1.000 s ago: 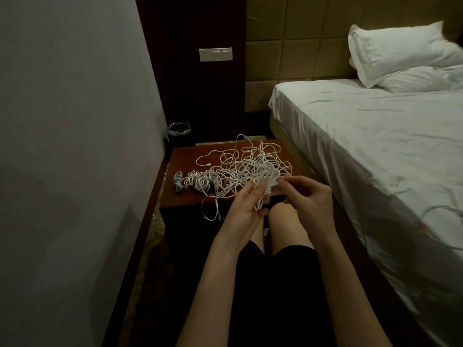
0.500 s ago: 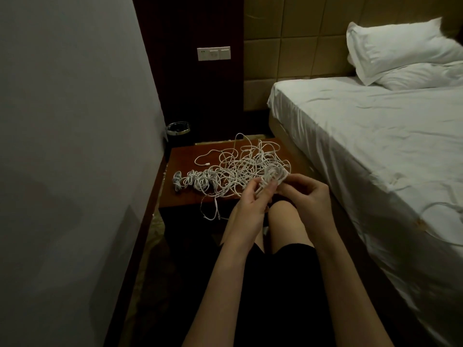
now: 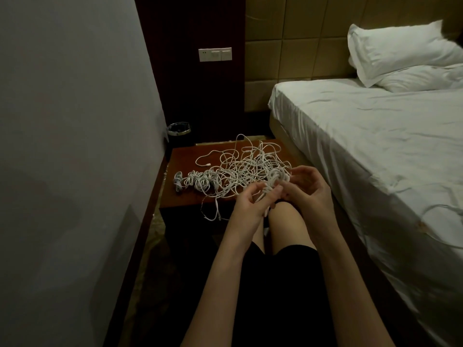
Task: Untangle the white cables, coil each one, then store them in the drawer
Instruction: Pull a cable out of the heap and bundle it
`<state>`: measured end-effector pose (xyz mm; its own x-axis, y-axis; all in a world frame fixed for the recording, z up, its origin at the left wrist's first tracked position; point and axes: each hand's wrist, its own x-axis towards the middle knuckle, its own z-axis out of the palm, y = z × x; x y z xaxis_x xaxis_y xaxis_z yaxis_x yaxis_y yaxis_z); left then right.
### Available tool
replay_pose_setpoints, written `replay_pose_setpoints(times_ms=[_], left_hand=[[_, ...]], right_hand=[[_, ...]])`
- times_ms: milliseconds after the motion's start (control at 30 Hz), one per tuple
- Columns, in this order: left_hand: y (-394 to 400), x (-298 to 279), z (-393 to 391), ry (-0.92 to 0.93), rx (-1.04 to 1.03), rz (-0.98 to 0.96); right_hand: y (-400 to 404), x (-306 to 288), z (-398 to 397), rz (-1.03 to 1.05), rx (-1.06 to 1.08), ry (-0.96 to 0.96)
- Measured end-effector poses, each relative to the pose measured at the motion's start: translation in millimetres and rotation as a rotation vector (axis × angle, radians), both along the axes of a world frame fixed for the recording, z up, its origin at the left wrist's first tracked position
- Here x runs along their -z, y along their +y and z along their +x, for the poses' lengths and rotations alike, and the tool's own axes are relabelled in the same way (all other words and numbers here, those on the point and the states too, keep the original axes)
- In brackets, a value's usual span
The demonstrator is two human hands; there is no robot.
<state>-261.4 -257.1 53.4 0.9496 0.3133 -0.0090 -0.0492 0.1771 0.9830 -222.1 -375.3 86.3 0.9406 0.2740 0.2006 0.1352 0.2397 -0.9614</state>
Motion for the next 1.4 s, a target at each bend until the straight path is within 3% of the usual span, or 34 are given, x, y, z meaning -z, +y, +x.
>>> replay_pose_setpoints(times_ms=[167,267,400,567,933,1167,1400], left_hand=[[-4,-3,-2,-0.038,0.077,-0.196],[-6,-7,-5,-0.045,0.063,-0.205],[-5,-6,-6,-0.039,-0.016,-0.19],[-5,-10,-9,-0.048,-0.047,-0.227],[-4,-19,-11,-0.048,-0.001,-0.311],[-2,-20,-14,-0.006,0.078,-0.503],[-4,-25,-16,-0.056,0.086,-0.368]], right_hand=[[-4,-1,3,0.165,-0.142,0.167],[-2,0,4,0.186,-0.159,0.222],[1,-1,2,-0.008,-0.054,0.102],[2,-6,-3,-0.048,-0.022,-0.074],[9,0,-4,-0.069,0.01,-0.109],[13,0,-4,-0.117,-0.006,-0.204],[10,3,-1,-0.303,0.035,-0.366]])
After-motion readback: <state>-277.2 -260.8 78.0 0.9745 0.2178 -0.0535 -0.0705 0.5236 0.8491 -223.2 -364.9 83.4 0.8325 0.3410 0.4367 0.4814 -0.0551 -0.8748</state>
